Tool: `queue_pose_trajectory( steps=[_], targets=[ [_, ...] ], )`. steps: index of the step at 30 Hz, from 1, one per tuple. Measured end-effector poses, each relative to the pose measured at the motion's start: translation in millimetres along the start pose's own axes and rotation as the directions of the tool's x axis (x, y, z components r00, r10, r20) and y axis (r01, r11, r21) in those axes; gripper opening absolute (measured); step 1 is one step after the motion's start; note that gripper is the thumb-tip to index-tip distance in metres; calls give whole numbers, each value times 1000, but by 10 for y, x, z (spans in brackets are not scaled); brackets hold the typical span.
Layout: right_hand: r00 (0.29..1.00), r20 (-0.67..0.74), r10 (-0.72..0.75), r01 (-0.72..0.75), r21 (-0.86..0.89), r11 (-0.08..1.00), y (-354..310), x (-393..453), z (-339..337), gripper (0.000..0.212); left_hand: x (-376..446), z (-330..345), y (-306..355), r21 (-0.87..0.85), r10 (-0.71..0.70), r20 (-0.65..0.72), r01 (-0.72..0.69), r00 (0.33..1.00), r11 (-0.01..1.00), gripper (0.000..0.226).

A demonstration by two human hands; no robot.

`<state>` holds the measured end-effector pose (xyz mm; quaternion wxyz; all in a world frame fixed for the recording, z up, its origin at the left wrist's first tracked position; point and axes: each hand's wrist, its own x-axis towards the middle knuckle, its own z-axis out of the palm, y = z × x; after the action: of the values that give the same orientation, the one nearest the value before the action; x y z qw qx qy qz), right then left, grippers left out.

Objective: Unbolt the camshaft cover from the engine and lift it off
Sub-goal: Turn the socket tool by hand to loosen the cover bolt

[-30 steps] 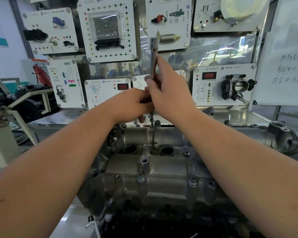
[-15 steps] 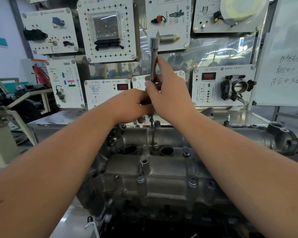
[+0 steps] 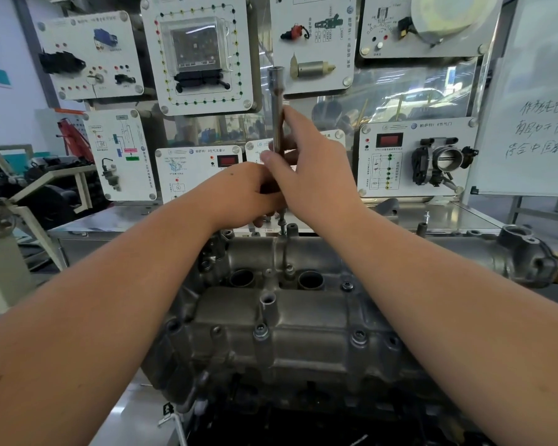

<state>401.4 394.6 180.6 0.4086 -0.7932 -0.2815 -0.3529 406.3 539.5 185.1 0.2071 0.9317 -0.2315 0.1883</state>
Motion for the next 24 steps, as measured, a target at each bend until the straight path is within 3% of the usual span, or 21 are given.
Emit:
queue_pose_trajectory(
  steps=[3,9,15,20,24],
  targets=[
    [1000,4,17,-17,7,1000,2,29,-7,44,5,16,-8,-32,14,4,-14,1000,999,17],
    [998,35,42,-45,82,996,15,8,-10,66,-10,-7,3,-43,6,27,-5,1000,999,20],
    [1000,8,14,-13,-19,1000,27,43,7,42,1,20,13,-59,1,-11,-2,1000,998,14],
    [998,27,48,-50,65,997,31,37,-4,54,4,2,-7,-19,-3,26,3,1000,1000,15],
    [1000,-6,14,-13,12,1000,22,24,-2,47,5,7,6,-8,15,3,-15,1000,1000,20]
  ],
)
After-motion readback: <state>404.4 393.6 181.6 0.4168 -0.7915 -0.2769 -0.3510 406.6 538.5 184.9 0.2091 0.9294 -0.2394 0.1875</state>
